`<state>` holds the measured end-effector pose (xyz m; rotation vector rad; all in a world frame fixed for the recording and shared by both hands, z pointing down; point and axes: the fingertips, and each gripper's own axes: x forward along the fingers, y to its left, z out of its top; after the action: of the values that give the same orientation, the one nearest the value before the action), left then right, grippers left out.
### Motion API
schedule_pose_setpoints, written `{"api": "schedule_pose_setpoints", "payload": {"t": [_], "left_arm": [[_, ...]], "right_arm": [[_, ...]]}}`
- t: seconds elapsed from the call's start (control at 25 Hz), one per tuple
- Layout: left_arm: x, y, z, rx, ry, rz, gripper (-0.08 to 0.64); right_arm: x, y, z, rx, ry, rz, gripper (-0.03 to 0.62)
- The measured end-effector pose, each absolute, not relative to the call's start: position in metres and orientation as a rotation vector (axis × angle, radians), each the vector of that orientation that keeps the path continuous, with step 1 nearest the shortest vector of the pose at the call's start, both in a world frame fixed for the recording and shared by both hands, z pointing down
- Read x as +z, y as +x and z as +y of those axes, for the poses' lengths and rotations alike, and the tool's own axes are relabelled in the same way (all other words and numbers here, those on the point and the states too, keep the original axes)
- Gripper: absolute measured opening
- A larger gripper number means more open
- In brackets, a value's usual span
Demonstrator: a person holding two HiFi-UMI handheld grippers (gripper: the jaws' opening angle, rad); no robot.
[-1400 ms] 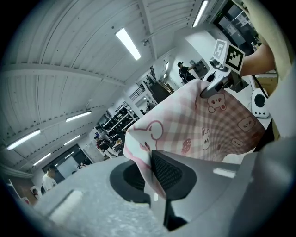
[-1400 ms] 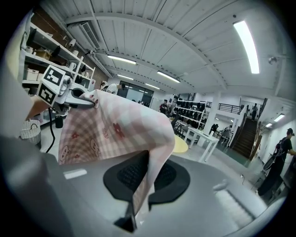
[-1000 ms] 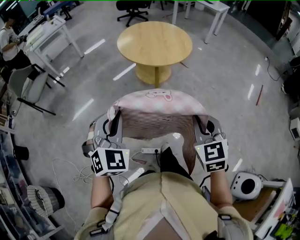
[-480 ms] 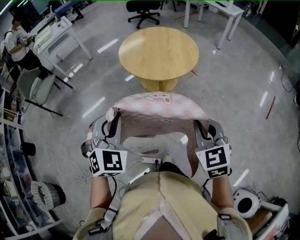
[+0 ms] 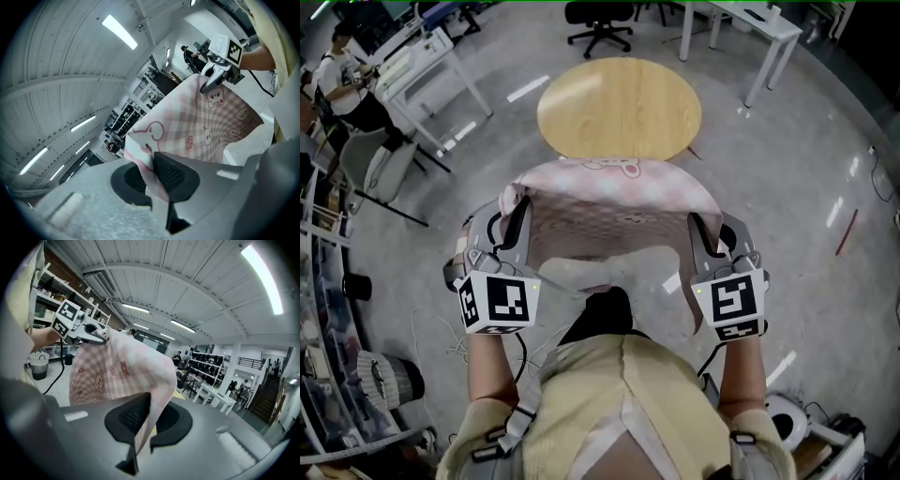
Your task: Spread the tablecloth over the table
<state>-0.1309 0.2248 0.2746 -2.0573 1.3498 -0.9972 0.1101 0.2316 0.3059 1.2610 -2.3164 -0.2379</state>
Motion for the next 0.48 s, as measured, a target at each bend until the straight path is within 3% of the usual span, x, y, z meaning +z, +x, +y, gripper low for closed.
{"api": "schedule_pose_setpoints", "payload": {"t": [0.48], "left_arm": [[0.217, -0.117, 0.136, -0.99, -2.021, 1.204, 0.041]], "right_arm": [[0.248, 0.121, 0.141, -0.403, 1.245, -2.245, 0.029]]}}
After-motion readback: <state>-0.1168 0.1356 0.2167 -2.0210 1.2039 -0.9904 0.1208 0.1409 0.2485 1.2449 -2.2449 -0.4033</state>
